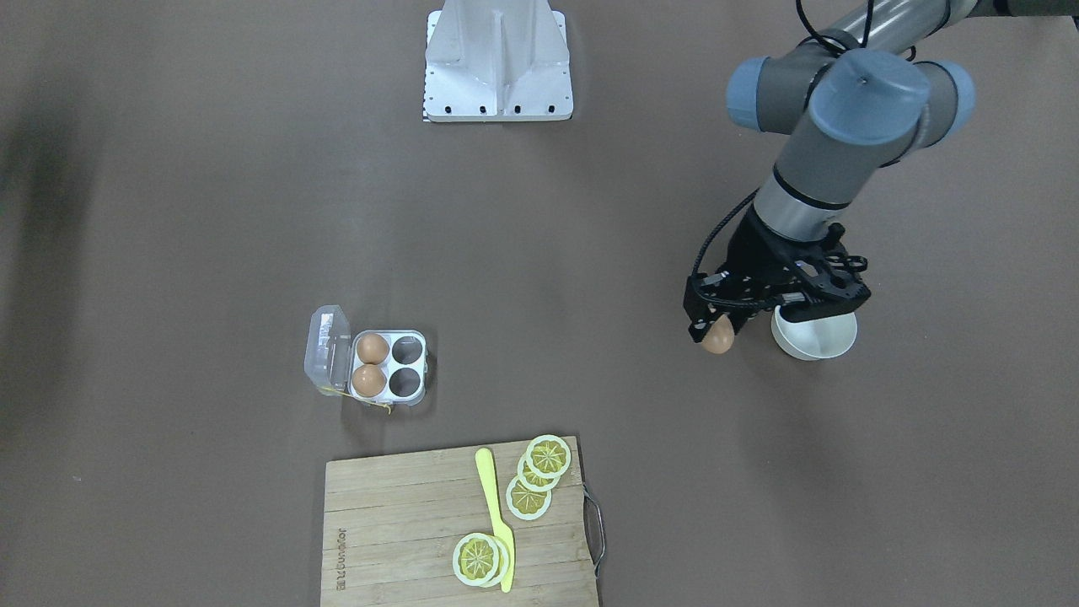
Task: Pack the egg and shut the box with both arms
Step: 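Lift the egg and carry it with the left gripper to the egg box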
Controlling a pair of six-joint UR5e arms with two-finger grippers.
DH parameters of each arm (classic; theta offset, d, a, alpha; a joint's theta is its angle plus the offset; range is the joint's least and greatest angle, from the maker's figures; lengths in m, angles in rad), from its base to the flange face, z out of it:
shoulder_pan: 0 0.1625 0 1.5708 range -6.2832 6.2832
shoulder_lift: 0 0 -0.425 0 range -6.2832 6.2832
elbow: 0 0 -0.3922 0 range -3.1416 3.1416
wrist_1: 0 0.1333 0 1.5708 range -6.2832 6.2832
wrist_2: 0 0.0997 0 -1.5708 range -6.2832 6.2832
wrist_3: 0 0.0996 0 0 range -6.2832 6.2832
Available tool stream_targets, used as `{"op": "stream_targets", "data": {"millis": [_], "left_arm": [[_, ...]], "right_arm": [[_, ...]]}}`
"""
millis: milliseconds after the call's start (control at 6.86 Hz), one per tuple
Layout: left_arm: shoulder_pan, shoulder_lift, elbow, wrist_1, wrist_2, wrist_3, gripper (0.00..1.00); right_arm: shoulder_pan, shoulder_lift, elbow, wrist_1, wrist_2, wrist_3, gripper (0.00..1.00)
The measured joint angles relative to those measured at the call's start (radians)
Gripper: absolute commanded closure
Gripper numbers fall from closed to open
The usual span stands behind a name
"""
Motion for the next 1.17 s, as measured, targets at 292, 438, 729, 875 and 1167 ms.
{"op": "stream_targets", "data": {"millis": [292, 438, 729, 875, 1167], "left_arm": [[0.137, -0.109, 0.113, -0.172, 0.202, -0.186, 1.0], [0.183, -0.157, 0.161, -0.21, 0.273, -0.227, 1.0], [0.253, -0.246, 0.275, -0.283, 0.402, -0.246, 1.0], [0.277, -0.298, 0.331, -0.307, 0.44, -0.246, 1.0], [0.305, -0.351, 0.397, -0.334, 0.469, -0.239, 1.0]], "right_arm": [[0.0, 0.003, -0.001, -0.001, 0.0, 0.002, 0.0], [0.0, 0.003, -0.002, 0.0, 0.0, 0.004, 0.0], [0.0, 0.004, 0.0, 0.002, -0.003, 0.006, 0.0], [0.0, 0.004, 0.0, 0.002, -0.002, 0.007, 0.0], [0.0, 0.008, -0.002, 0.003, -0.001, 0.007, 0.0]]}}
